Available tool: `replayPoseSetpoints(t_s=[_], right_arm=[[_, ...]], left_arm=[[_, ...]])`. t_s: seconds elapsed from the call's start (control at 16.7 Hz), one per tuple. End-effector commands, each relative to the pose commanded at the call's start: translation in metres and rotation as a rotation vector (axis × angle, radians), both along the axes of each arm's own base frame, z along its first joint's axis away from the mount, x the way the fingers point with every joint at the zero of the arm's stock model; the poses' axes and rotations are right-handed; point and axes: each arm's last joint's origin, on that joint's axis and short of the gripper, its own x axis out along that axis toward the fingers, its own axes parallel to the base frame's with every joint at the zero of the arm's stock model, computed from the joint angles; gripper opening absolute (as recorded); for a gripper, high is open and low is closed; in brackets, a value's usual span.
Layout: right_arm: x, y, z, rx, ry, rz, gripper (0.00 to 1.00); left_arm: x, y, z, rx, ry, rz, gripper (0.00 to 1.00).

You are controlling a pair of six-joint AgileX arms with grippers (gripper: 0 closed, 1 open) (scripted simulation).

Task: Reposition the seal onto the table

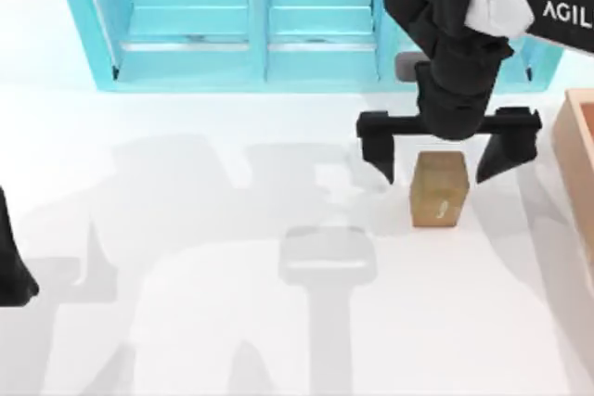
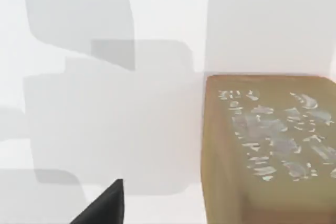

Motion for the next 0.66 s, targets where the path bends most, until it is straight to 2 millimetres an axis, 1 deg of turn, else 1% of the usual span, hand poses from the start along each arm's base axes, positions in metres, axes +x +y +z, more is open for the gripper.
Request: replayPoseSetpoints(t_s=[0.12,0.3,0.42,0.54,0.66], right_arm=[[0.004,0.003,0.029,-0.001,0.003,0.002,1.0],[0.003,0.0,0.08,0.0,0.009,-0.008,1.0],[-0.001,-0.004,0.106,0.002,0.003,-0.015,1.0],[-0.004,-0.008,0.121,0.005,-0.004,-0.019,1.0],[-0.005,-0.008,0.124,0.006,-0.006,-0.02,1.0]], left_arm=[[0.0,0.0,0.0,0.0,0.0,0.0,1.0],[0.0,0.0,0.0,0.0,0.0,0.0,1.0],[0.0,0.0,0.0,0.0,0.0,0.0,1.0],[0.0,0.0,0.0,0.0,0.0,0.0,1.0],[0.0,0.0,0.0,0.0,0.0,0.0,1.0]])
